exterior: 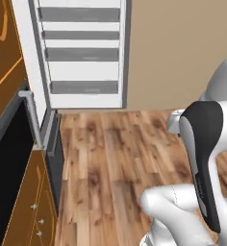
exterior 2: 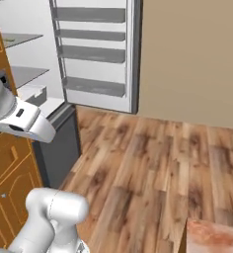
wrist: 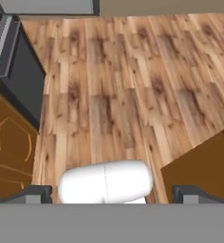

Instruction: Pick the egg and butter from the fridge and place them by the bowl for mixing.

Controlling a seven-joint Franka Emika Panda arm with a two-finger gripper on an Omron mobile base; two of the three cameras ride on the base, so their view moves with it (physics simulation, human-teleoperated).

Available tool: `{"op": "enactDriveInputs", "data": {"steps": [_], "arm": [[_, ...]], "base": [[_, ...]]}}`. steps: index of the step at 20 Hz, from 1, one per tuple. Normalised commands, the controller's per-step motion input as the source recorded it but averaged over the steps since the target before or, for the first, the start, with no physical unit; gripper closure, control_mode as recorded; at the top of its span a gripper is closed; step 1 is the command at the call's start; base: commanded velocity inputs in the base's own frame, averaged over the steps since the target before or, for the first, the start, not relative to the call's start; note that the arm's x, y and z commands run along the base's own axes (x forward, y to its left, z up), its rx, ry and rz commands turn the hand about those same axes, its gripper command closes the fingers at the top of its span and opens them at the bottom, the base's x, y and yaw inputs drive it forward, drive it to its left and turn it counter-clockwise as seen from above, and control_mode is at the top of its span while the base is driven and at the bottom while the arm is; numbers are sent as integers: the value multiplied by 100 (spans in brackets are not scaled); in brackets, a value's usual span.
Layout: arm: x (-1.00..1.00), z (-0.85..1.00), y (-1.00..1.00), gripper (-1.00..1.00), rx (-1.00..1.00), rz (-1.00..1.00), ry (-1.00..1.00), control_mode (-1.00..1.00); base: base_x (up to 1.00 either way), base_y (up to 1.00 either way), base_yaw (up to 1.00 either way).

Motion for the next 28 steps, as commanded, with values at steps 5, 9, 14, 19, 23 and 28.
{"op": "enactDriveInputs", "data": {"steps": [5,9,14,19,23,28], "arm": [[0,0,0,-100,0,0,0,100],[0,0,0,-100,0,0,0,100],[0,0,0,-100,0,0,0,100],[0,0,0,-100,0,0,0,100],[0,0,0,-100,0,0,0,100],[0,0,0,-100,0,0,0,100]], "base": [[100,0,32],[100,-3,35],[92,-28,54],[76,-40,66],[69,-42,66],[67,-34,64]]}}
